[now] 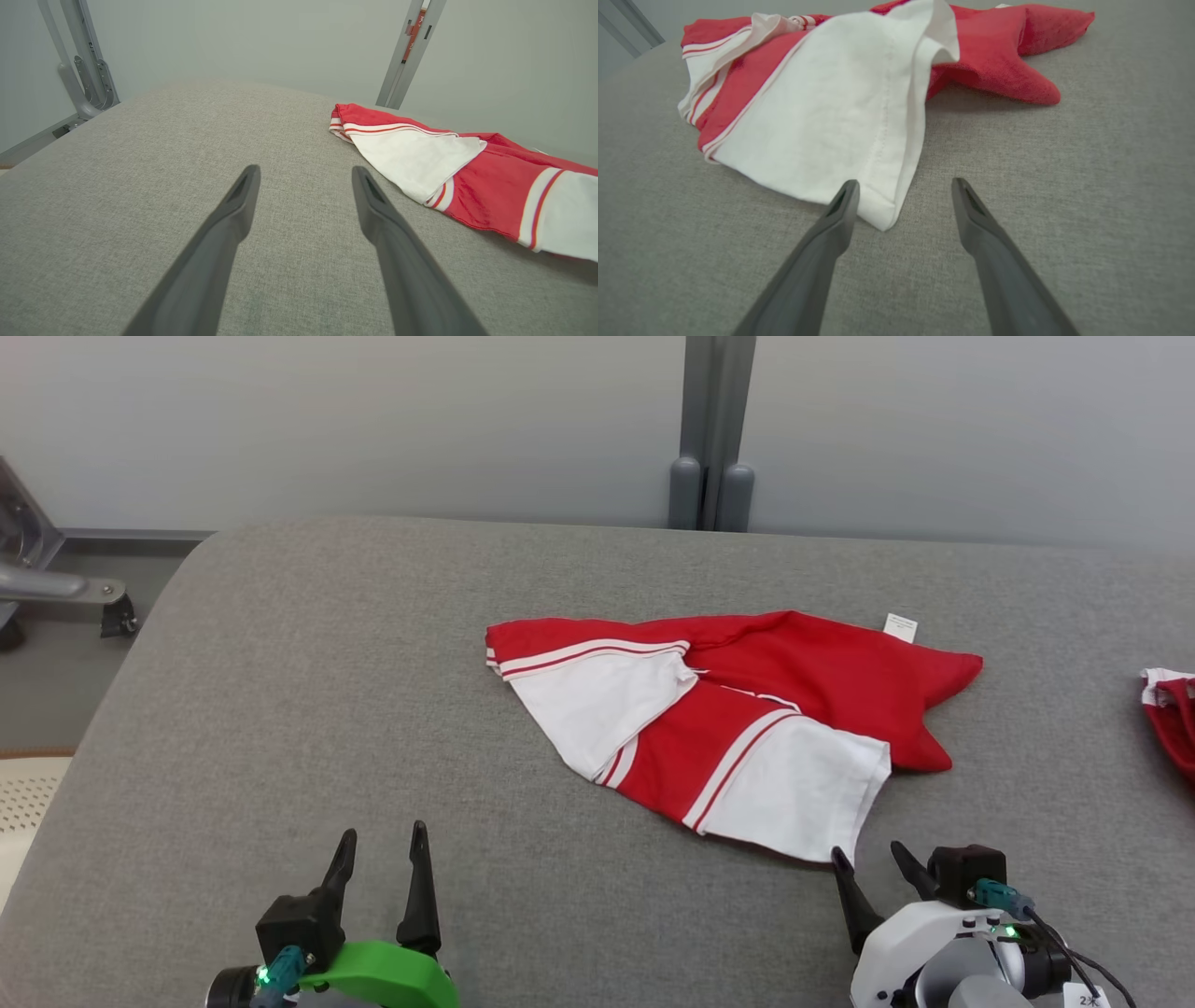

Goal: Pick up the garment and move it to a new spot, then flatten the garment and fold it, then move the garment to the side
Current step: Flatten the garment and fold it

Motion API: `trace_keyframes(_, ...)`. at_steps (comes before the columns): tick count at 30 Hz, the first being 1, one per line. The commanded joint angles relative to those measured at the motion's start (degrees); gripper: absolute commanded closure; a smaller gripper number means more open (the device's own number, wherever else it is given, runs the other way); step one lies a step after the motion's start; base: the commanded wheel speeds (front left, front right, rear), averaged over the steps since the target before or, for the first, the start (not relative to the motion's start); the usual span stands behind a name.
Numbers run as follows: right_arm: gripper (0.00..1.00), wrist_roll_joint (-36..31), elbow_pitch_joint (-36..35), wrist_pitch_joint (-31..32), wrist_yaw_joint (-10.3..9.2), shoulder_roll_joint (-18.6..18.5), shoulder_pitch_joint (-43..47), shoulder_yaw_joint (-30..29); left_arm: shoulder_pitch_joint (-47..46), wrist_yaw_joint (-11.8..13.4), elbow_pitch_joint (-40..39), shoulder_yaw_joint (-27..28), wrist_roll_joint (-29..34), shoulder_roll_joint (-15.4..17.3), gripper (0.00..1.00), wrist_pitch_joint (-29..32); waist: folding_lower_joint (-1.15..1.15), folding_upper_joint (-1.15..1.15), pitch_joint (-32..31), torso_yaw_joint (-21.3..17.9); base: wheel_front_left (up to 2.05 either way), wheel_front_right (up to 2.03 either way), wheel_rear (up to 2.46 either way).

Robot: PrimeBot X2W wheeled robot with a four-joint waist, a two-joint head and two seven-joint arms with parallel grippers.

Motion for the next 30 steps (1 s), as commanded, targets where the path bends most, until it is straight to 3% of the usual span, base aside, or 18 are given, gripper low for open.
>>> trace_keyframes(1,0.00,1.10,1.45,-0.55,-0.09,-0.16,-1.06,0.31,-0.96,0.03,0.09,0.10,0.40,0.09,0.00,-0.18,0.00,0.00,0.98,1.60,0.00,0.00,0.00)
trace_keyframes(6,0.00,3.03,6.74,-1.44,-0.09,-0.16,-3.40,1.33,-1.03,0.02,0.18,0.36,0.53,0.08,0.00,-0.19,0.00,0.00,1.18,2.54,0.00,0.00,0.00)
trace_keyframes(7,0.07,3.33,7.39,-1.56,-0.09,-0.16,-3.72,1.64,-1.05,0.02,0.19,0.39,0.55,0.07,0.00,-0.19,0.00,0.00,1.20,2.61,0.00,0.00,0.00)
trace_keyframes(8,0.33,3.52,8.08,-1.66,-0.09,-0.15,-4.06,2.09,-1.07,0.01,0.20,0.44,0.57,0.06,0.00,-0.19,0.00,0.00,1.21,2.66,0.00,0.00,0.00)
trace_keyframes(10,0.58,4.02,9.01,-1.75,-0.09,-0.11,-4.49,2.78,-1.04,0.06,0.12,0.56,0.61,0.05,0.00,-0.19,0.00,0.00,1.26,2.62,0.00,0.00,0.00)
trace_keyframes(11,0.62,4.11,9.42,-1.78,-0.09,-0.09,-4.71,3.14,-1.00,0.09,0.08,0.62,0.65,0.04,0.00,-0.19,0.00,0.00,1.30,2.58,0.00,0.00,0.00)
trace_keyframes(13,0.82,4.91,10.21,-1.84,-0.09,-0.12,-5.10,3.98,-0.86,0.14,-0.01,0.65,0.76,0.03,0.00,-0.18,0.00,0.00,1.35,2.45,0.00,0.00,0.00)
trace_keyframes(14,1.00,5.19,10.56,-1.86,-0.09,-0.13,-5.14,4.43,-0.80,0.17,-0.04,0.65,0.79,0.02,0.00,-0.19,0.00,0.00,1.38,2.34,0.00,0.00,0.00)
trace_keyframes(21,1.00,10.19,5.85,-1.92,-0.08,-0.03,-2.40,9.46,-0.26,-0.22,0.25,0.61,0.82,0.00,0.00,-0.18,0.00,0.00,0.99,2.03,0.00,0.00,0.00)
trace_keyframes(30,1.00,17.88,-11.25,-1.16,-0.08,-0.16,1.62,30.32,0.69,0.12,-0.20,1.12,1.07,-0.05,0.00,-0.18,0.00,0.00,0.16,2.53,0.00,0.00,0.00)
